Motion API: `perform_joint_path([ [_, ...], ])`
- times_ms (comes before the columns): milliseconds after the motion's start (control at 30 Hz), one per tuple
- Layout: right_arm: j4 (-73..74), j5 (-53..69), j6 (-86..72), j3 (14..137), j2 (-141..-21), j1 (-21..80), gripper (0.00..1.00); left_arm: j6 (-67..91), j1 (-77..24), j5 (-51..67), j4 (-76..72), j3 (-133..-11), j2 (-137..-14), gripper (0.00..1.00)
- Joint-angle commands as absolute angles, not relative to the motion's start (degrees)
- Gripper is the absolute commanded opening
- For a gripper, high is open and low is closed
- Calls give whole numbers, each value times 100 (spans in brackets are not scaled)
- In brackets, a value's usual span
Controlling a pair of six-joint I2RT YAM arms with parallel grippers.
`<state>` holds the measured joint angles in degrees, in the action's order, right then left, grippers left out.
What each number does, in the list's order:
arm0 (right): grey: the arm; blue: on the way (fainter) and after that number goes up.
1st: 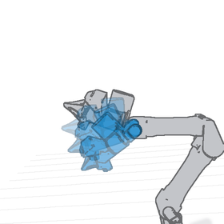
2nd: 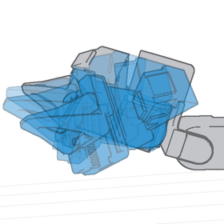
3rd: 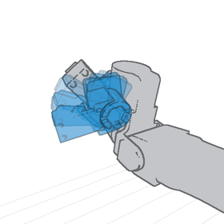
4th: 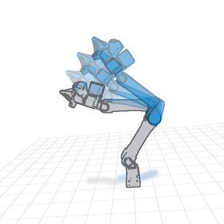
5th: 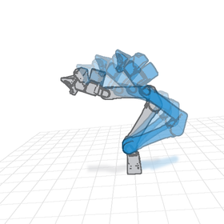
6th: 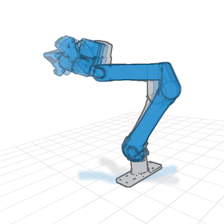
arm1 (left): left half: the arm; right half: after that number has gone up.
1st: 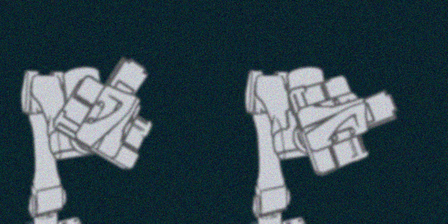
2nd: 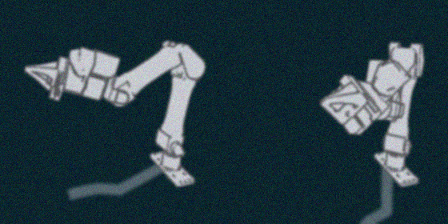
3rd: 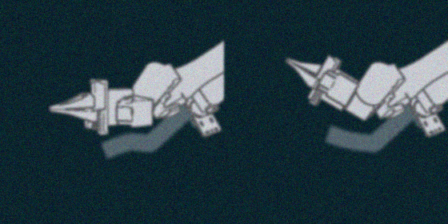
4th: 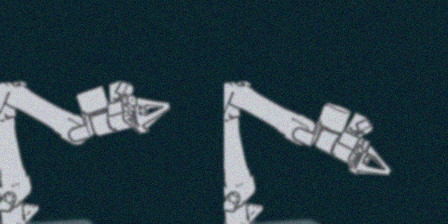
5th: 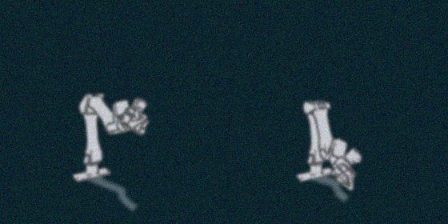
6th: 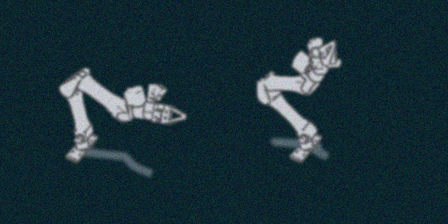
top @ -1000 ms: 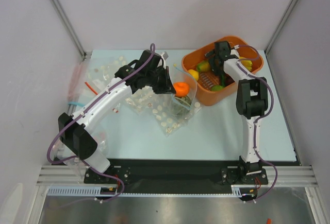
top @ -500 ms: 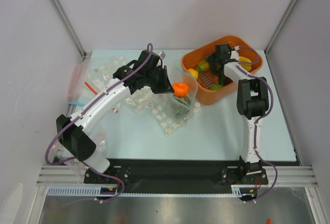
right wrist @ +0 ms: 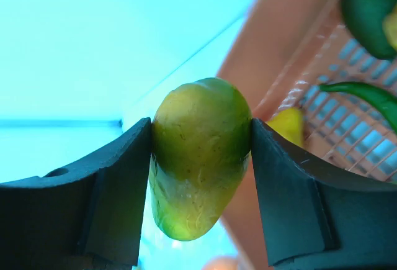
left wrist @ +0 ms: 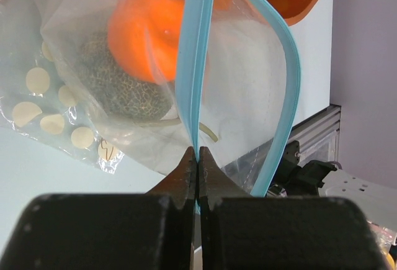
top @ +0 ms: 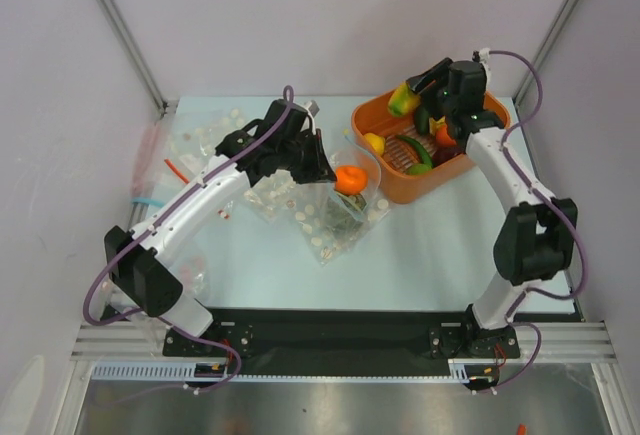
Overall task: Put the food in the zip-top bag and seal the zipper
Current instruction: Pick up the fake fruit from the bin, then place the fake fruit in the zipper food storage bag.
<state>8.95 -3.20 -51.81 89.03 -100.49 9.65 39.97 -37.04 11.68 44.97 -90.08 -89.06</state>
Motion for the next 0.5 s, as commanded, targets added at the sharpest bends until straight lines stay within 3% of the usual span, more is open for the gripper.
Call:
perform_joint_path([
  [0,887,395,-4326,8702,-9265,1159,36,3885,-3683,1256,4298,-8930,-8666,0],
  [167,861,1169,-3193,8218,-8072,1616,38,3850,-3683,1301,4315,-8947,-8692,0],
  [467,1441,783,-2505,7674,-7155,2793,36,3832,-3683,1432,4272,-8868,-8657,0],
])
